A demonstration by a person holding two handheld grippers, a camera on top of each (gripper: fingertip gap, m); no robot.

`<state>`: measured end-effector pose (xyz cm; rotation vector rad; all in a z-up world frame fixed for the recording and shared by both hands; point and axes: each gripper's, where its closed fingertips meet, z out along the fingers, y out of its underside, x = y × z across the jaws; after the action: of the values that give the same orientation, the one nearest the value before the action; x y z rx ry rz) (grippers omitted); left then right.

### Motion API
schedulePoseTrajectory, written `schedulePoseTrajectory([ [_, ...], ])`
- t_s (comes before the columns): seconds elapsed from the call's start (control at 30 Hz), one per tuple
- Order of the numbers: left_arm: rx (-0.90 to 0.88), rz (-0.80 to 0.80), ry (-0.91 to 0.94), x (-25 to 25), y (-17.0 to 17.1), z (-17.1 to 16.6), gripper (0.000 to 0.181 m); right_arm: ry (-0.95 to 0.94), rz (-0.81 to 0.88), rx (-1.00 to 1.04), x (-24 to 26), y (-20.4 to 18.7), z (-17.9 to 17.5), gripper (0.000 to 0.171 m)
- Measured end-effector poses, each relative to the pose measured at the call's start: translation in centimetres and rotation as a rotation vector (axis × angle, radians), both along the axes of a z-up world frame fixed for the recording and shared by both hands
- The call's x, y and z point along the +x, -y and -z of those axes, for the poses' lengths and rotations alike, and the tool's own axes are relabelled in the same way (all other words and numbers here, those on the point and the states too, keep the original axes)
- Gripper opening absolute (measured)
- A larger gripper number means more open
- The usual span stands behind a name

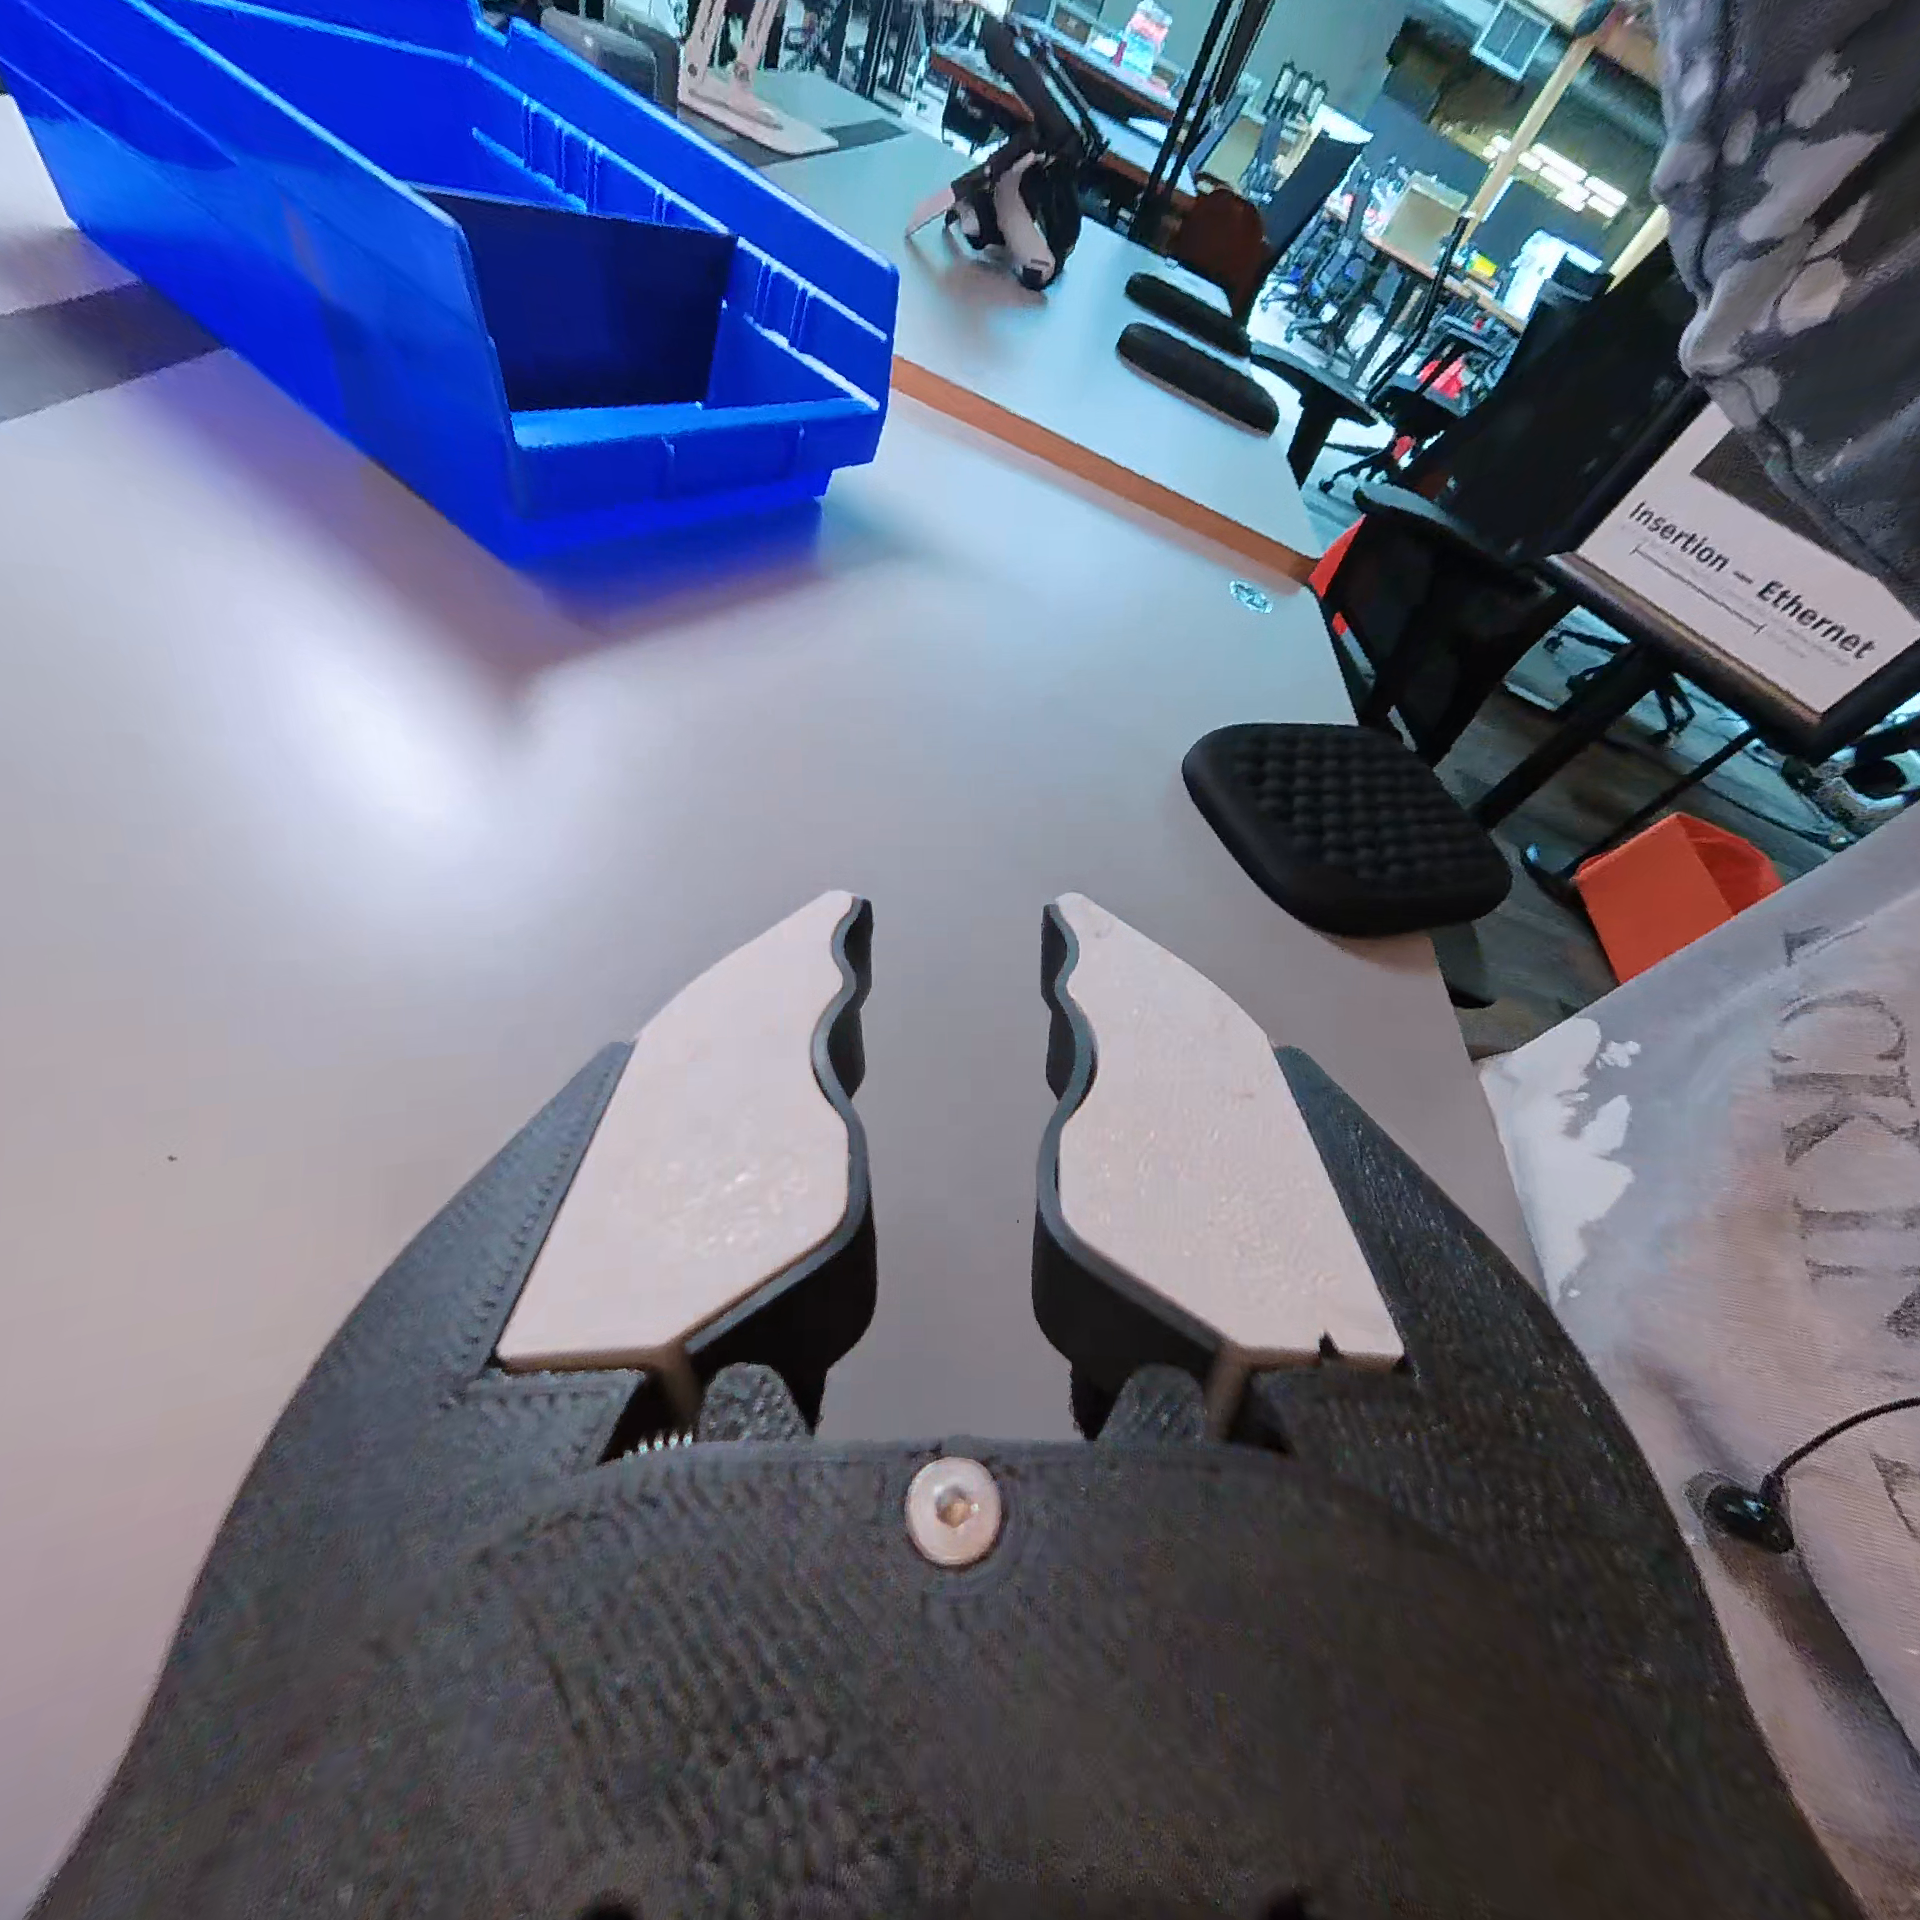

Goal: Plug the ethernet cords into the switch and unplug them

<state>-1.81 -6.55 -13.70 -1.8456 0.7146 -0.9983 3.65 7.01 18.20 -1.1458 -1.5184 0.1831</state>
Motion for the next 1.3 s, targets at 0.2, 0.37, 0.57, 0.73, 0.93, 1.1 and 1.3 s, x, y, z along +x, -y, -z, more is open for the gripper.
schedulePoseTrajectory([
  [0.2,0.024,-0.002,0.019,-0.4,0.2,-0.3,0.033,-0.259,0.100,0.007,3.0,-8.4,-1.0,0.026],
  [0.37,0.017,0.007,-0.002,0.0,0.2,0.6,0.033,-0.483,0.137,-0.012,5.5,-15.4,2.8,0.026],
  [0.57,0.005,0.007,-0.027,0.0,0.0,1.5,0.033,-0.671,0.285,-0.156,10.6,-23.0,14.6,0.026],
  [0.73,-0.007,0.012,-0.016,-0.1,-0.1,1.7,0.033,-0.568,0.387,-0.279,14.8,-24.5,21.7,0.026],
  [0.93,-0.031,0.023,-0.026,0.0,-0.3,2.5,0.032,-0.673,0.445,-0.359,18.7,-24.2,21.0,0.027],
  [1.1,-0.033,0.026,-0.035,0.2,-0.1,2.6,0.032,-0.678,0.484,-0.365,19.7,-23.7,19.6,0.026],
  [1.3,-0.023,0.024,-0.041,0.1,0.0,2.4,0.031,-0.748,0.449,-0.360,21.1,-22.3,17.7,0.026],
])
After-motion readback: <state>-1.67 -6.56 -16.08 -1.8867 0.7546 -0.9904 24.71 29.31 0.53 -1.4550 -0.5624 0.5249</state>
